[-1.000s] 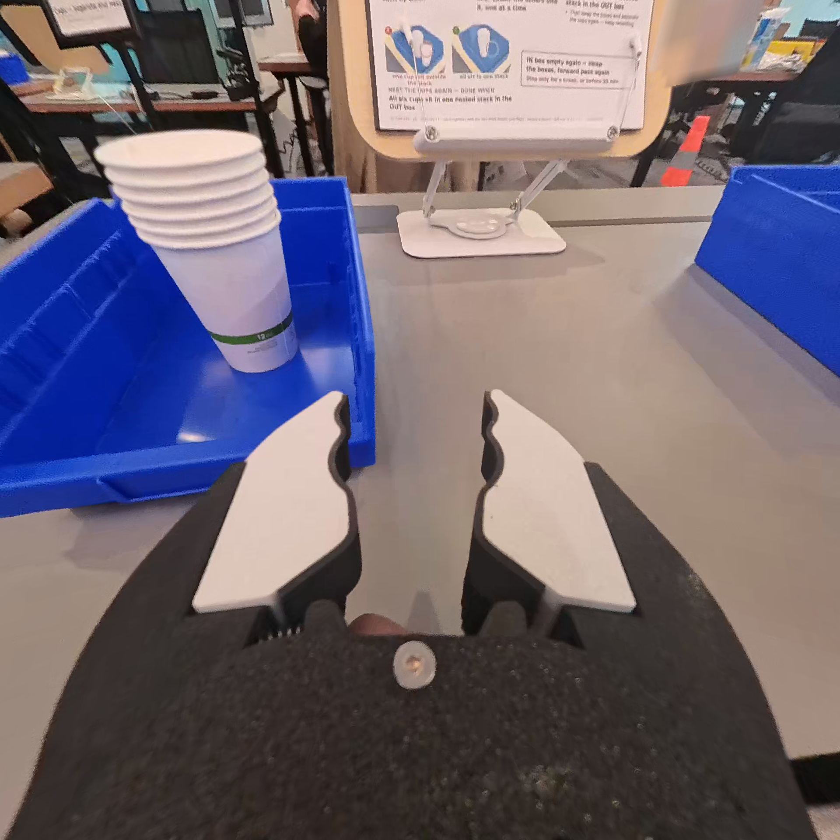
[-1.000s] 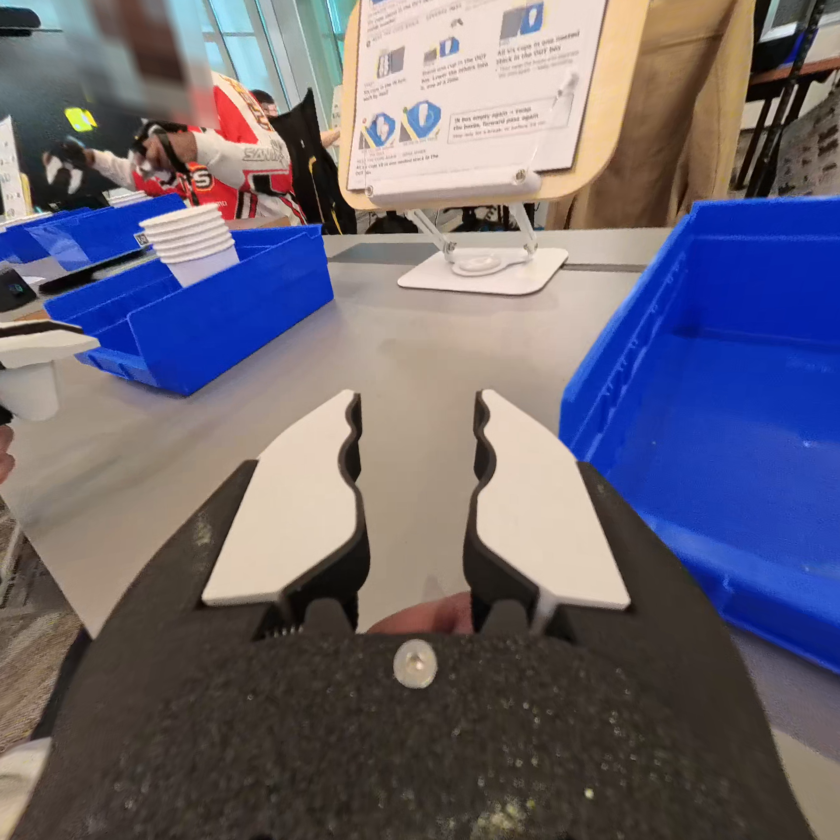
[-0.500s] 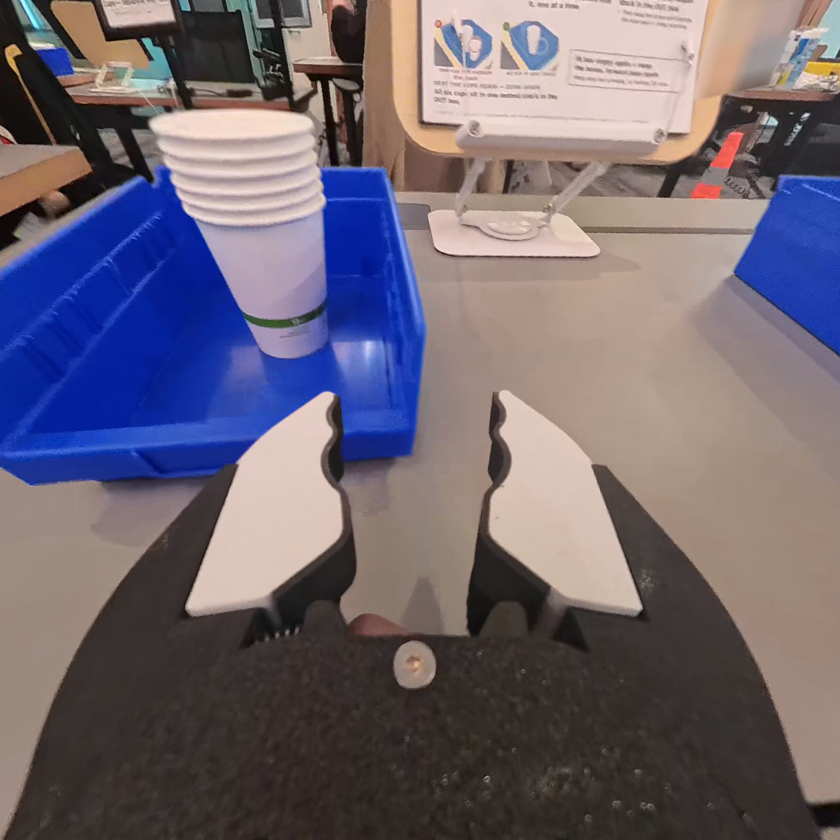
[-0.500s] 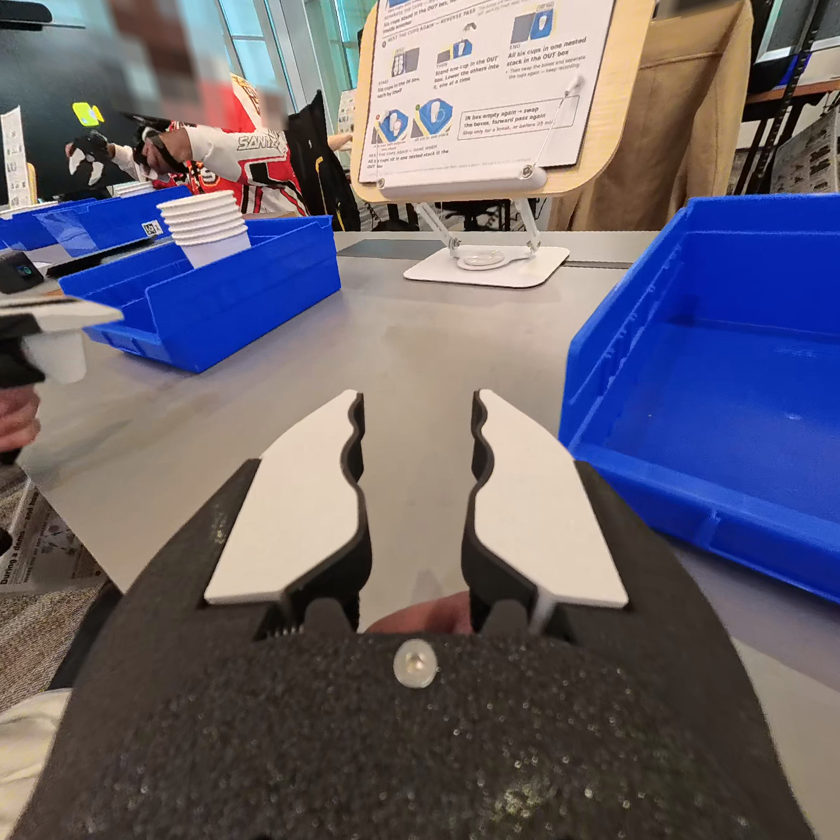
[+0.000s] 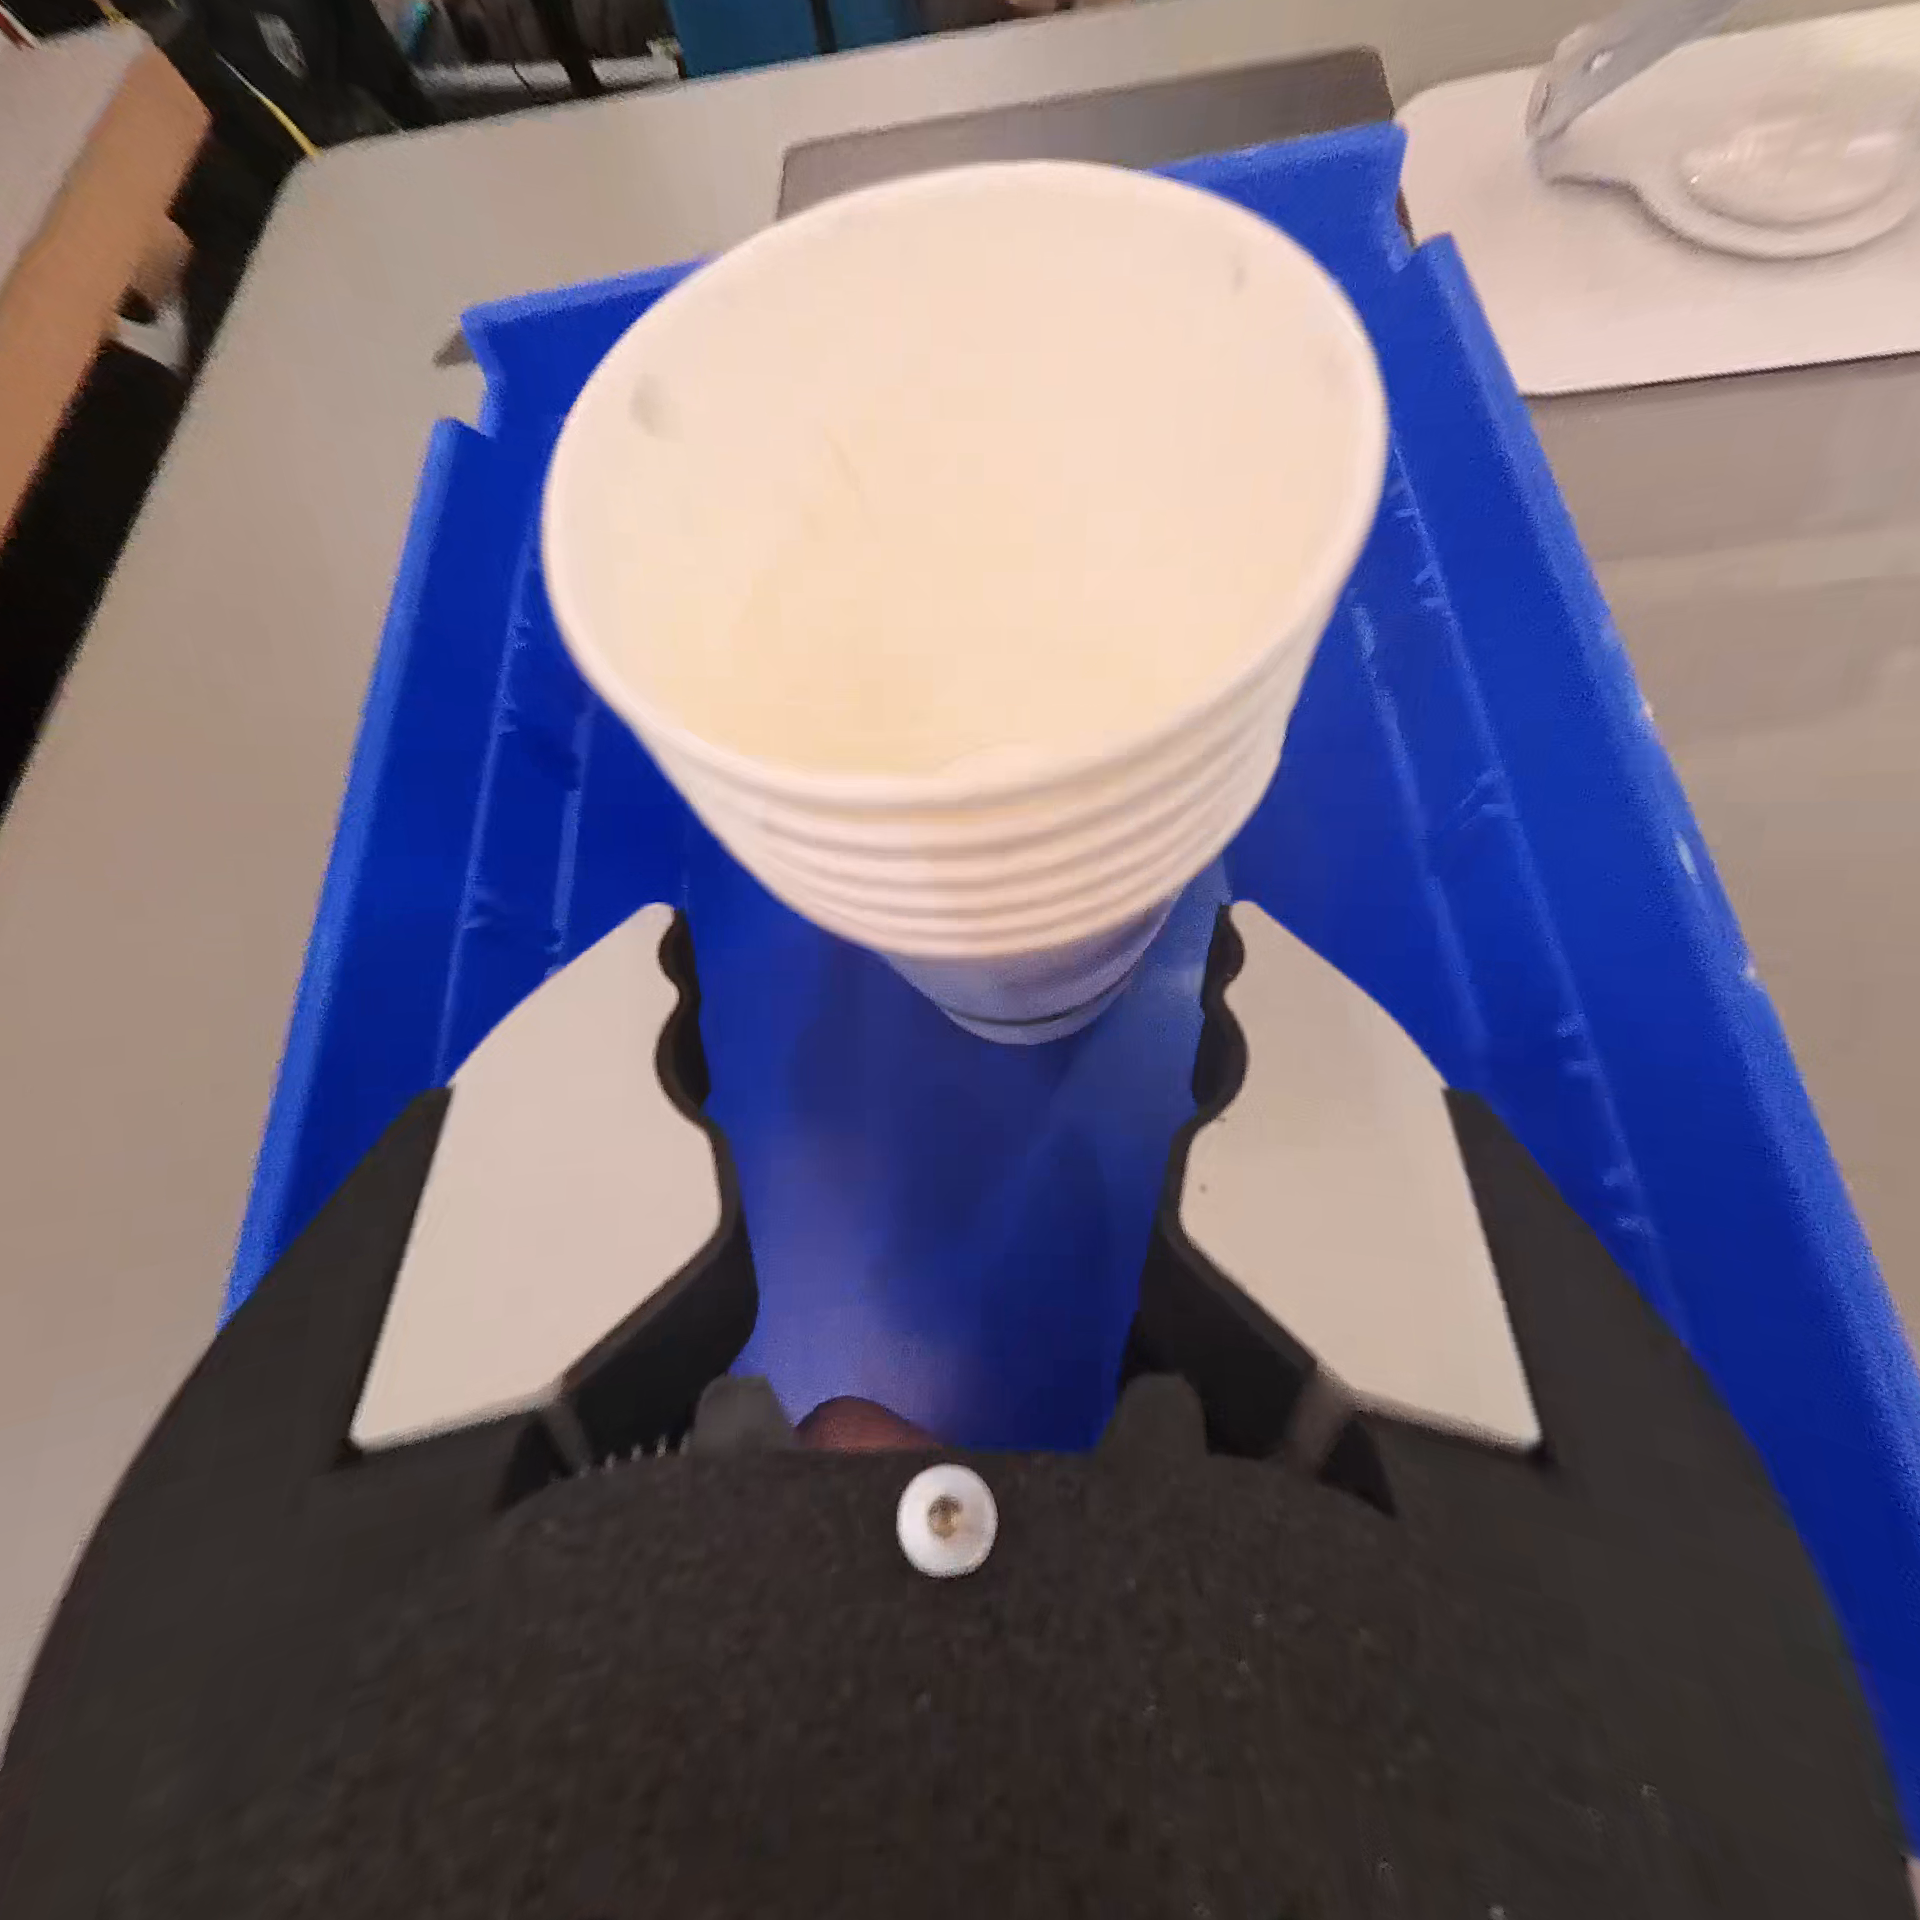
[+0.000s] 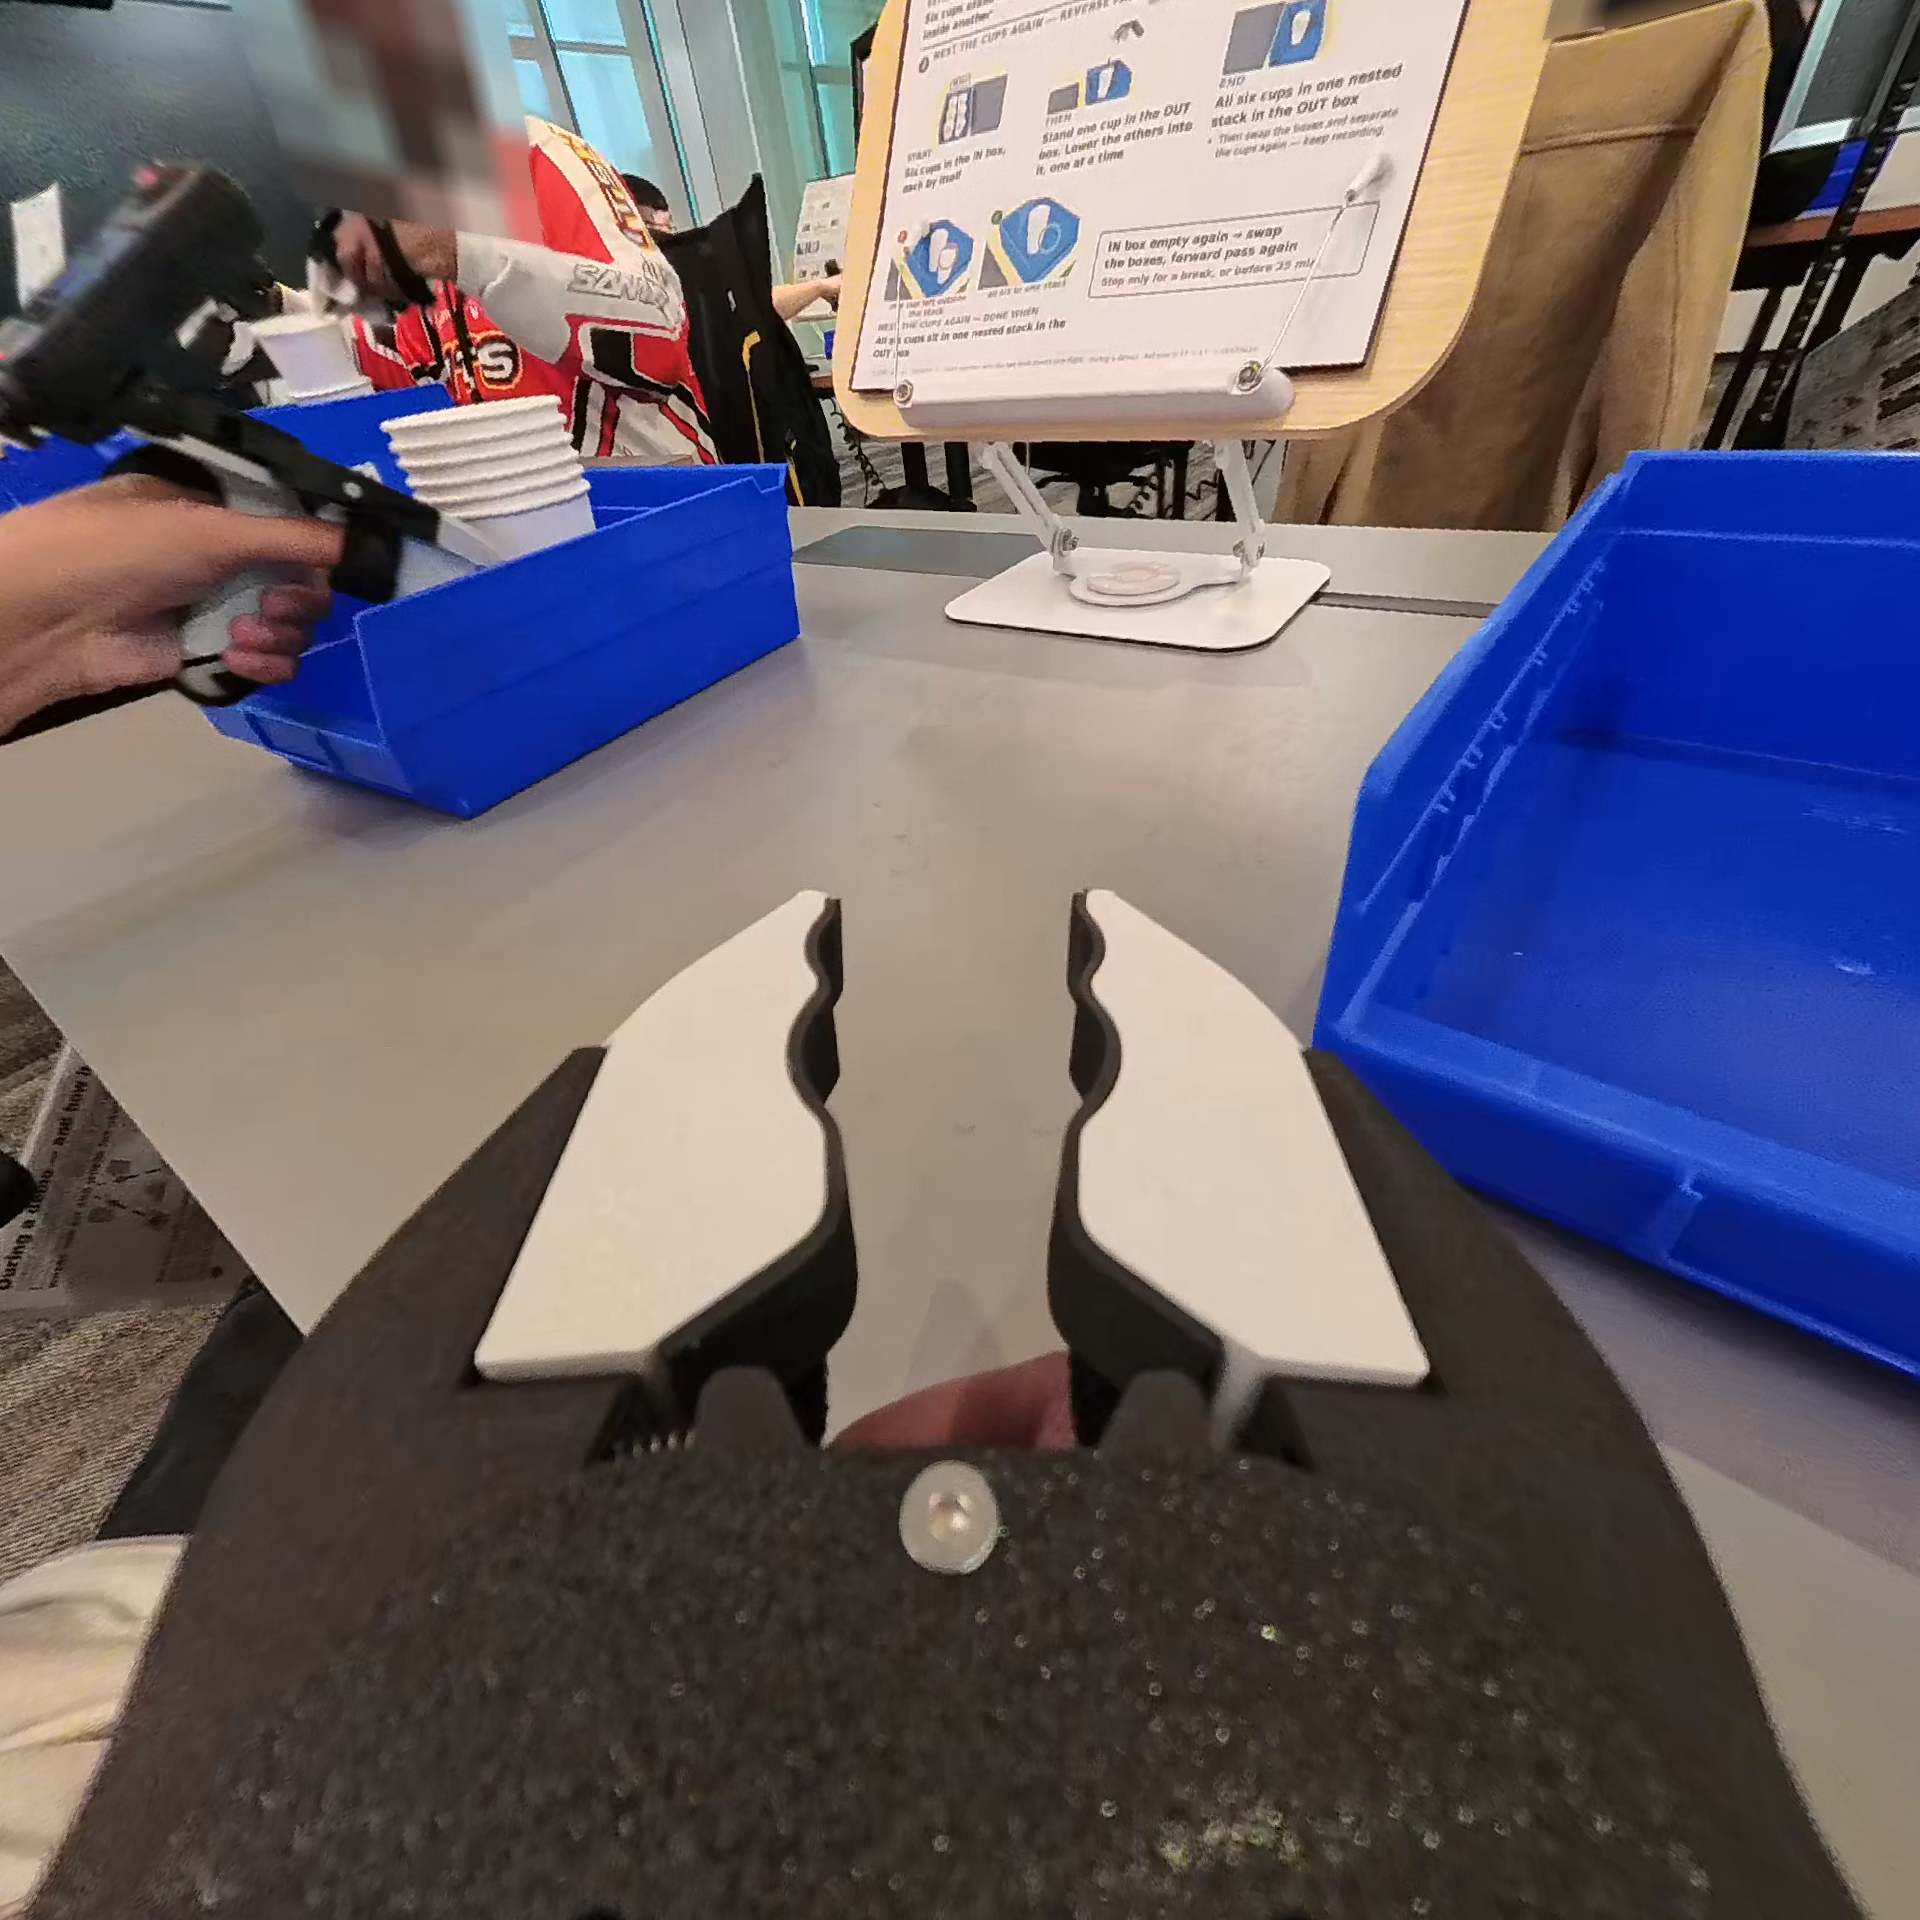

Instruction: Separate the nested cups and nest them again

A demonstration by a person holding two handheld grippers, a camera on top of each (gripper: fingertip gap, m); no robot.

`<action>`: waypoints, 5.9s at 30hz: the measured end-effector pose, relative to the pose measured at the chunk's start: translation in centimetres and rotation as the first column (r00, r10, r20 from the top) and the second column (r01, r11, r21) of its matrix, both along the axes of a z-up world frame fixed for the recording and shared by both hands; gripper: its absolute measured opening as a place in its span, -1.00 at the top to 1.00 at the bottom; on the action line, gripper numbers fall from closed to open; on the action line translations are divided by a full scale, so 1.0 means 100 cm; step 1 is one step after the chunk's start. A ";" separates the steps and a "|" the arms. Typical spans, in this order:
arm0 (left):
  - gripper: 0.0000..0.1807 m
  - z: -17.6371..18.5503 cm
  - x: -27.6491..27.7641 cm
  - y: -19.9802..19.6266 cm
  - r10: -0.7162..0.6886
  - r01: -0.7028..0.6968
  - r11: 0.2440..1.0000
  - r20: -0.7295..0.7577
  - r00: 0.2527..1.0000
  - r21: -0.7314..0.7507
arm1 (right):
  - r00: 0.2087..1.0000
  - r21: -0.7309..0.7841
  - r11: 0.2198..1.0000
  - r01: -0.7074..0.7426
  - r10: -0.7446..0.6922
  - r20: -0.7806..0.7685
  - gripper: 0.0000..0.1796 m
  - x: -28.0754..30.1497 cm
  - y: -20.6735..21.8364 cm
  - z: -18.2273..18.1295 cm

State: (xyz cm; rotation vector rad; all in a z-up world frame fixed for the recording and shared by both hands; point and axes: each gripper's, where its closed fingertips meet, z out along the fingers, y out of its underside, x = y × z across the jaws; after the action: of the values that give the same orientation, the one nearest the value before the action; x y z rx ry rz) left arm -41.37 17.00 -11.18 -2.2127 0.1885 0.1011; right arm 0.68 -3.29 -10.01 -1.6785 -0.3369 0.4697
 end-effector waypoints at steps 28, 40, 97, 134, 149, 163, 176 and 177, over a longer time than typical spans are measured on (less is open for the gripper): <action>0.01 0.113 0.117 -0.083 -0.643 0.511 0.757 0.328 0.692 0.406 | 0.912 0.045 0.937 -0.345 0.324 0.253 0.56 -0.024 -0.016 0.068; 0.01 0.052 0.278 -0.138 -0.854 0.820 0.517 0.204 0.478 0.246 | 0.080 -0.429 0.612 -0.665 0.629 0.773 0.75 -0.106 0.008 0.140; 0.00 0.028 0.277 -0.170 -0.851 0.806 0.525 0.197 0.487 0.274 | 0.402 -0.602 0.791 0.110 0.518 0.755 0.96 0.231 0.218 0.005; 0.00 0.023 0.279 -0.170 -0.853 0.814 0.523 0.161 0.497 0.253 | -0.131 -0.680 0.361 -0.638 0.819 0.559 0.96 -0.143 -0.009 0.072; 0.00 0.022 0.283 -0.176 -0.868 0.832 0.497 0.130 0.480 0.248 | 0.125 -0.405 0.615 -0.676 0.638 0.760 0.97 -0.085 0.024 0.231; 0.00 0.032 0.282 -0.179 -0.869 0.825 0.494 0.144 0.473 0.273 | 0.441 -0.278 0.935 -0.219 0.349 0.827 0.97 0.116 0.129 0.266; 0.00 0.021 0.283 -0.174 -0.866 0.831 0.501 0.145 0.480 0.242 | 0.438 -0.515 0.852 -0.089 0.498 0.749 0.96 0.141 0.216 0.069; 0.00 0.020 0.283 -0.174 -0.865 0.831 0.502 0.145 0.481 0.240 | 0.429 -0.529 0.844 -0.087 0.511 0.745 0.96 0.140 0.218 0.059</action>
State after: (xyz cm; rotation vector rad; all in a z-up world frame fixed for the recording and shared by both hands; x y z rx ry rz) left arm -13.06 -0.38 -9.22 -1.7208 1.0980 -0.7095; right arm 14.66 18.54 -4.06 -2.2035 -1.4368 -0.1465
